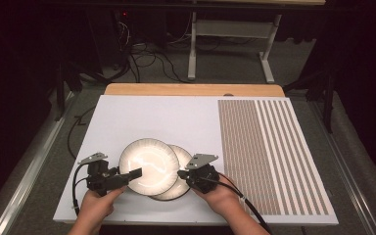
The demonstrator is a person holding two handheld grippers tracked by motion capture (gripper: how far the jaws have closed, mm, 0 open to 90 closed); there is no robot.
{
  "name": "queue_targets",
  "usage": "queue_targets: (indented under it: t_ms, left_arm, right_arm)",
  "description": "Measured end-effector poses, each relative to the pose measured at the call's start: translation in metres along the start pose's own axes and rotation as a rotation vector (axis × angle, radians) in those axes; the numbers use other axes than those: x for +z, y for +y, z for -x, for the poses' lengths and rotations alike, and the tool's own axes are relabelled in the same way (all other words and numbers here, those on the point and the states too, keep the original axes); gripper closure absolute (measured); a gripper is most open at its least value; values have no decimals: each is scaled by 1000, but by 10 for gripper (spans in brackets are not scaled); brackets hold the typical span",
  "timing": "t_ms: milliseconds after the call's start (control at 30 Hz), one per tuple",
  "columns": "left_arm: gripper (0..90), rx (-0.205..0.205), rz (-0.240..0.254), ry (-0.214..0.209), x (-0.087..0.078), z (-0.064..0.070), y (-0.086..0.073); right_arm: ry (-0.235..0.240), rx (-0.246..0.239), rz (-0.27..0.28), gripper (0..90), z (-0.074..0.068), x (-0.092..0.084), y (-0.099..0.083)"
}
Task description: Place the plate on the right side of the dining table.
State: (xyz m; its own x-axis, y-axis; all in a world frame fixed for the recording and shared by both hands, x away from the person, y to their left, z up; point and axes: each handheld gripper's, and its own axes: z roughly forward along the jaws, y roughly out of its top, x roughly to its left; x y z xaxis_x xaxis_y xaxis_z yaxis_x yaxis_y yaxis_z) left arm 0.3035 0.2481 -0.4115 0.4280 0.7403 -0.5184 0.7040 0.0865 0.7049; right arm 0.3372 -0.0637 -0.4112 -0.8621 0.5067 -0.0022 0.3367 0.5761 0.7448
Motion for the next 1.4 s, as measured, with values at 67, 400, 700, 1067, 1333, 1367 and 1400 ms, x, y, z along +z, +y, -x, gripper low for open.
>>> queue_targets:
  t_ms: [67,400,700,1067,1333,1367,1400]
  left_arm:
    - [375,-11,-5,7,0,-1,0]
    - [508,-38,-33,15,0,-4,-1]
    - [586,-57,-47,32,0,-5,0]
    - [650,-60,-46,50,-1,-4,2]
    - [660,-72,-49,48,-1,-5,2]
    - [662,-75,-47,44,-1,-5,2]
    - [663,-75,-46,41,-1,-5,2]
  right_arm:
    - [1,-1,-2,900,0,0,0]
    - [-4,2,-1,900,0,0,0]
    - [-6,2,1,900,0,0,0]
    - [-13,5,0,900,0,0,0]
    - [-12,4,3,900,0,-1,0]
    - [-16,3,-4,900,0,-2,0]
    - [-17,1,-4,900,0,-2,0]
